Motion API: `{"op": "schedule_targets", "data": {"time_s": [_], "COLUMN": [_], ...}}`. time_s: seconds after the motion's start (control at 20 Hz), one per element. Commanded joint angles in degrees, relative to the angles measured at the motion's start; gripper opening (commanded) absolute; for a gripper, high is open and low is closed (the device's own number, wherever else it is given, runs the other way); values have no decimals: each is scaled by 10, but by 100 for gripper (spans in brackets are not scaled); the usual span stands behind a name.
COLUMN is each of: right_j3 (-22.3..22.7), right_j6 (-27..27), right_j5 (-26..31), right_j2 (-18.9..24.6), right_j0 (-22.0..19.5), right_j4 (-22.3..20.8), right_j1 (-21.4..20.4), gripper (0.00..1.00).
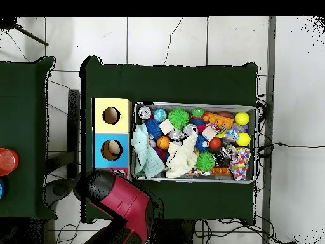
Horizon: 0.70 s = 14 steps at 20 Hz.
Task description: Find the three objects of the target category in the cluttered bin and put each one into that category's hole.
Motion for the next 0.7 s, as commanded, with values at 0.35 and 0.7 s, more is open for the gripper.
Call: {"op": "schedule_targets", "data": {"time_s": [0.35, 0.7], "right_j3": [37, 37], "right_j6": [143, 132], "right_j5": [-53, -38], "right_j2": [93, 90], "right_j0": [-12, -20], "right_j4": [50, 44], "right_j1": [30, 25], "gripper": [0, 0]}}
